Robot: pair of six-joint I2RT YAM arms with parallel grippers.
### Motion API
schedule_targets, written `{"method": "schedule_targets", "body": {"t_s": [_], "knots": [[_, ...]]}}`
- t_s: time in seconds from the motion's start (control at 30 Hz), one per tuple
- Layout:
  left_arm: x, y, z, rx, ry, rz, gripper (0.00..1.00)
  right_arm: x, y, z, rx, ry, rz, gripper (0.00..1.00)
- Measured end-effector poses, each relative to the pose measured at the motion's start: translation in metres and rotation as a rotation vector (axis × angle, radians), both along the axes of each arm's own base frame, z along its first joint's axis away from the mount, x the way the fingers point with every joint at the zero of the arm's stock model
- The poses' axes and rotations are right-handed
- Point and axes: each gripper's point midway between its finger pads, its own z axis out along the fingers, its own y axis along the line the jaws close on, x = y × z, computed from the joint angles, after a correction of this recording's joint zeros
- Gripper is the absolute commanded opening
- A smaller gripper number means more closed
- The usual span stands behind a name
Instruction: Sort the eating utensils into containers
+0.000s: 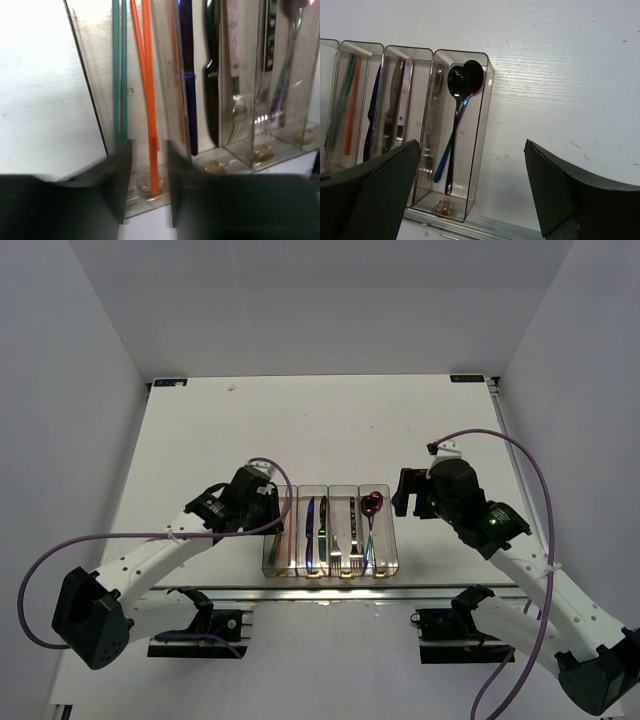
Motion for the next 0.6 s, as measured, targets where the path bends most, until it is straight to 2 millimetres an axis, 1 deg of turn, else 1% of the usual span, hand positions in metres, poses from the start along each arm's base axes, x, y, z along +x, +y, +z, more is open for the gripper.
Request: {"method": "schedule_targets", "body": {"t_s": [0.03, 0.13, 0.27, 0.33, 0.37, 0.4, 0.43, 0.5, 0.6], "knots": [[0.001, 0.001, 0.000, 0.003, -0.004, 0.001, 0.53, 0.000, 0.000, 0.000, 0.000, 0.000, 0.000, 0.89], [0.003, 0.002, 0.000, 0.009, -0.008, 0.021, 0.62, 0.000, 0.000, 0.000, 0.000, 0.000, 0.000, 0.89], [0.004, 0.008, -0.001, 0.034, -0.012, 0.043, 0.64, -0.001, -0.001, 0.002, -0.003, 0.003, -0.001, 0.89], [0.007, 0.014, 0.002, 0.060, -0.024, 0.065, 0.68, -0.002, -0.002, 0.007, -0.002, -0.002, -0.004, 0.89], [0.011, 0.017, 0.006, 0.077, -0.042, 0.085, 0.87, -0.002, -0.003, 0.011, 0.000, -0.010, -0.007, 0.89], [0.016, 0.023, 0.012, 0.105, -0.065, 0.112, 0.94, -0.003, -0.005, 0.015, 0.000, -0.019, -0.013, 0.89], [0.022, 0.029, 0.021, 0.125, -0.093, 0.144, 0.98, -0.004, -0.008, 0.020, 0.000, -0.029, -0.019, 0.89], [0.040, 0.046, 0.046, 0.178, -0.188, 0.249, 0.98, -0.005, -0.016, 0.034, -0.005, -0.059, -0.047, 0.89], [0.066, 0.076, 0.092, 0.208, -0.347, 0.417, 0.98, -0.007, -0.028, 0.063, -0.003, -0.115, -0.091, 0.89]]}}
